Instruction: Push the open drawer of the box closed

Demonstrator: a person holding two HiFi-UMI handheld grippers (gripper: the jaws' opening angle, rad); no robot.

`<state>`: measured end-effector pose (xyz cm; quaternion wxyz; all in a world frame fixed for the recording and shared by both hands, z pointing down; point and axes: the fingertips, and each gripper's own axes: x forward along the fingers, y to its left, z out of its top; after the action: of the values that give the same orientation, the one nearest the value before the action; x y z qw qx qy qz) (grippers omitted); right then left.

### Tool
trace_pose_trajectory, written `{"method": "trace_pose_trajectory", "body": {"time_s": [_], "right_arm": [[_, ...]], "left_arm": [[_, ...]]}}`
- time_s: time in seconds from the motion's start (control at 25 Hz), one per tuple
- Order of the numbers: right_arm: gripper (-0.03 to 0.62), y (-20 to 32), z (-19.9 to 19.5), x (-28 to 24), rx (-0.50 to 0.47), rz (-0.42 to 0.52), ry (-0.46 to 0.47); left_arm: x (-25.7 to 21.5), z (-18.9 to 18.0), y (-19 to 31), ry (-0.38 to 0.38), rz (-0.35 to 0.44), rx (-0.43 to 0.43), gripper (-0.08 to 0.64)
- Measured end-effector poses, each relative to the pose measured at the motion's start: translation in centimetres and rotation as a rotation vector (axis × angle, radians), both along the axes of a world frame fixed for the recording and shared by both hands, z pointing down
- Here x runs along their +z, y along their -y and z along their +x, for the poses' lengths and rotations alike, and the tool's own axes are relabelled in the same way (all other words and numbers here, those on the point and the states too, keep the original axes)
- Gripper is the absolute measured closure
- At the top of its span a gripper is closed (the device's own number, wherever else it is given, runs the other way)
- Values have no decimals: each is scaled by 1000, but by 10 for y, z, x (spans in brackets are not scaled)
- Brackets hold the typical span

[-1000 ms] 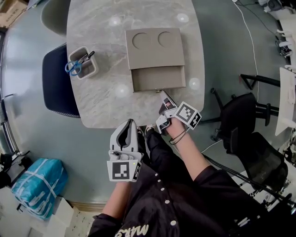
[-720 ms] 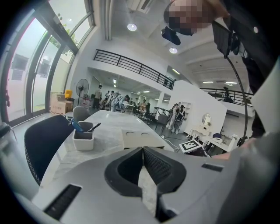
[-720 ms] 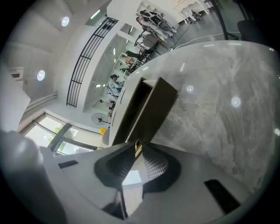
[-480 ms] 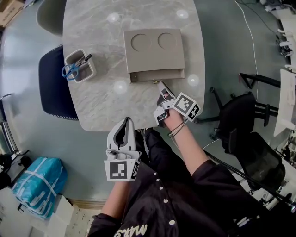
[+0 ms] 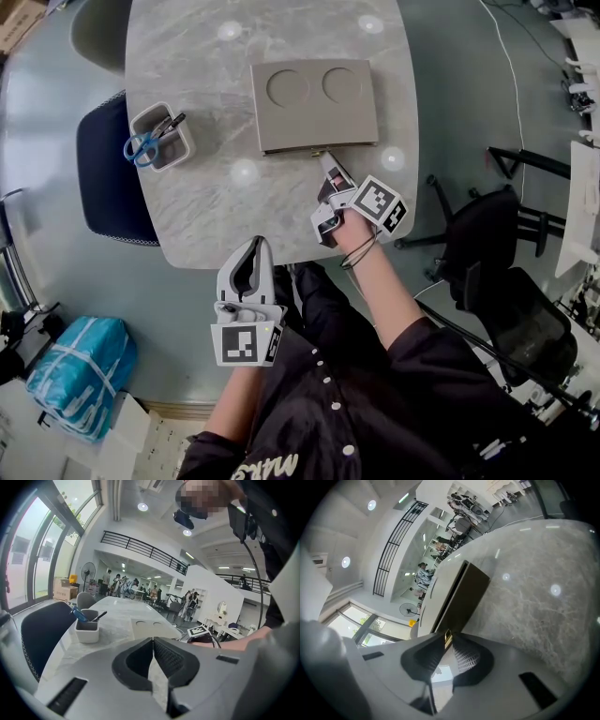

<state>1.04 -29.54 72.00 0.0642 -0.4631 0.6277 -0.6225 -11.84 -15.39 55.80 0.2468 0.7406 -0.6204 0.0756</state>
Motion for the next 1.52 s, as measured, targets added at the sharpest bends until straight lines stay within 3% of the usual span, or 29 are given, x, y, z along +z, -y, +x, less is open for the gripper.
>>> {"method": "trace_pose_trajectory", "body": {"time_s": [0.72,1.0,1.12,1.32,1.52], "right_arm": [[538,11,-4,1,5,27,4],[538,-15,-1,1,-34,-1,-6],[589,-25,1,-15,-72,34,-40],[594,-42,0,-54,-151,99,-97],[594,-39,2,-117,-201,248,-139]], "left_arm": [[-1,-5,-9,12,3,-13,541],[-19,-3,-14,20,42,-15,541],[-29,-6,-16,28,66,-17,541],[-49,-7,-20,25,81,-17,541],[-73,-9,-5,0,126,-22,541]]}}
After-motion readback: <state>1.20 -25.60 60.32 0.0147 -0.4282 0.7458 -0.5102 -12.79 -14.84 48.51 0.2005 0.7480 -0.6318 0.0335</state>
